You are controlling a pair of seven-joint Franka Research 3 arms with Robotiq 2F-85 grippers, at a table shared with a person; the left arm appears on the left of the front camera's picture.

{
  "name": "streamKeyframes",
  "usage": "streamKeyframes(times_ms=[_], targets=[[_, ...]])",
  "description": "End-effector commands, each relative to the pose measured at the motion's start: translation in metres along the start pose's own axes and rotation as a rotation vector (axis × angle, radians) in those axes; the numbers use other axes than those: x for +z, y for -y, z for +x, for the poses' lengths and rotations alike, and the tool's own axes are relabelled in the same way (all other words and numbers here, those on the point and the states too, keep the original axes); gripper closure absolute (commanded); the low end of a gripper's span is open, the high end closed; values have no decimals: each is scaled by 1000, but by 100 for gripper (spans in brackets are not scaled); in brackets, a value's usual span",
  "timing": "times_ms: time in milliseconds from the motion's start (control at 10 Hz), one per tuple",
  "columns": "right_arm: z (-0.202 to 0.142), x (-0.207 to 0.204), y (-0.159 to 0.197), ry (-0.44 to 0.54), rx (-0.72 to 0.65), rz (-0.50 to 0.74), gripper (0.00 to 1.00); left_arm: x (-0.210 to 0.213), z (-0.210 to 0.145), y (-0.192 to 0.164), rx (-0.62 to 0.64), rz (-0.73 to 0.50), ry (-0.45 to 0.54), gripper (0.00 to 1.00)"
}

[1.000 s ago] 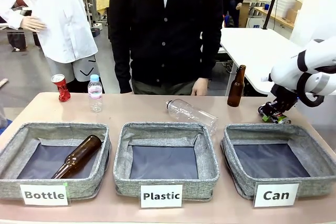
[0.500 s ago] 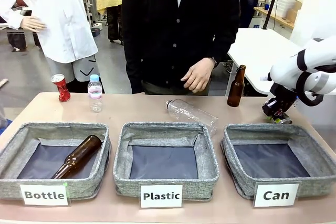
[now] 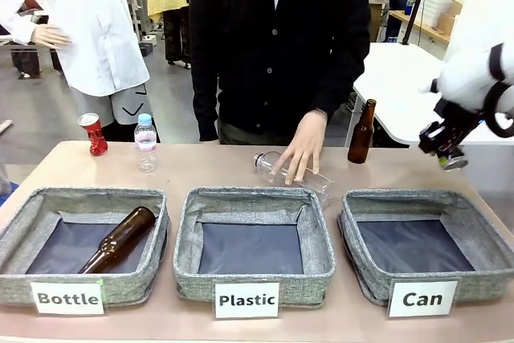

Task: Sort the can waste into the basket.
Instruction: Pick up the can waste from the table and place it in the right Fabric basket.

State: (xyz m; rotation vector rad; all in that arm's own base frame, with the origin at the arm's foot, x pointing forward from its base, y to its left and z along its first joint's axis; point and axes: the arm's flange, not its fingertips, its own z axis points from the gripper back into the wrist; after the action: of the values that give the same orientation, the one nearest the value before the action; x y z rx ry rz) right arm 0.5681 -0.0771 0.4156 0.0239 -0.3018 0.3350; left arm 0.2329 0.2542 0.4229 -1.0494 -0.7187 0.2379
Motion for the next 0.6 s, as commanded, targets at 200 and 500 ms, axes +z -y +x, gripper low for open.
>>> streamKeyframes(times_ms=[200, 500], targets=[[-79, 94, -90, -22, 427, 151, 100, 0, 1, 0, -22, -17, 14, 0], [-116, 90, -157, -34, 1035, 223, 100, 0, 1, 0, -22, -17, 14, 0]])
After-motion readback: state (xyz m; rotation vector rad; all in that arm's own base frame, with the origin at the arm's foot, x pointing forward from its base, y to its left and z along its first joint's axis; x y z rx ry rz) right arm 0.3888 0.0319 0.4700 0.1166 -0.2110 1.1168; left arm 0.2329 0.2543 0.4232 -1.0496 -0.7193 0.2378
